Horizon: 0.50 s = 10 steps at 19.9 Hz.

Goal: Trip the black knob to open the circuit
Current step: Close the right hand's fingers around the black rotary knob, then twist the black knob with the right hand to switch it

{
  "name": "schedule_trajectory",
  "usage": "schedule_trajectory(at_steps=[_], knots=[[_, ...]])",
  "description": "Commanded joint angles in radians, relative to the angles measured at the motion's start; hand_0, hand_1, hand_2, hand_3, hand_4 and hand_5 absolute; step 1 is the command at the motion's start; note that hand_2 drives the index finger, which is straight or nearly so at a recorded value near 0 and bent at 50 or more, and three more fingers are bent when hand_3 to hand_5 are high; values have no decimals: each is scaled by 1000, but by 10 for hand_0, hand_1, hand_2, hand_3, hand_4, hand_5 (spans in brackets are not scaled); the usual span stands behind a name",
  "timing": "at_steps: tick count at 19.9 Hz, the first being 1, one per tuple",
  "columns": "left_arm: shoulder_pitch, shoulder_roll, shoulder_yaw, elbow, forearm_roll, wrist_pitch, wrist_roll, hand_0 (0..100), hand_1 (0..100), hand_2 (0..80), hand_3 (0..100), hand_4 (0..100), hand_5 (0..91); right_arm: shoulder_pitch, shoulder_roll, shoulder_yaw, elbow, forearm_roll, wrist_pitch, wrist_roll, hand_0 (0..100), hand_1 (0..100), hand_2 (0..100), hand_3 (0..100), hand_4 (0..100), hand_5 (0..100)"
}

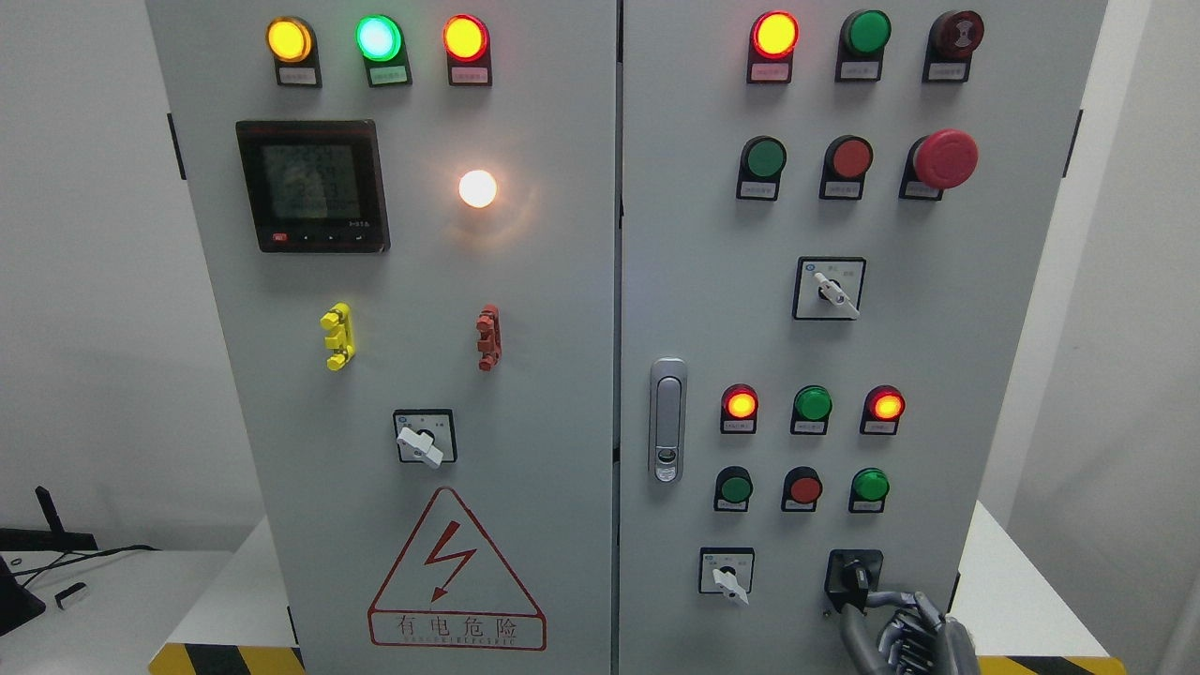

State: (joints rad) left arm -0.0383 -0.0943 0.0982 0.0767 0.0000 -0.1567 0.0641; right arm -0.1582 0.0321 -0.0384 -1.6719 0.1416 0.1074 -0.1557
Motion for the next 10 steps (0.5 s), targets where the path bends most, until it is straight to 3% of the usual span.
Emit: schedule_trajectory(at_steps=[1,10], knots=[[0,1,0,0,5,0,0,120,389,0,0,0,0,-9,5,3,1,-7,3,7,362,710,522,926,1000,1000],[0,-1,0,0,5,0,0,120,389,0,0,0,0,-9,5,8,1,-7,8,7,368,713,527,929,1000,1000]])
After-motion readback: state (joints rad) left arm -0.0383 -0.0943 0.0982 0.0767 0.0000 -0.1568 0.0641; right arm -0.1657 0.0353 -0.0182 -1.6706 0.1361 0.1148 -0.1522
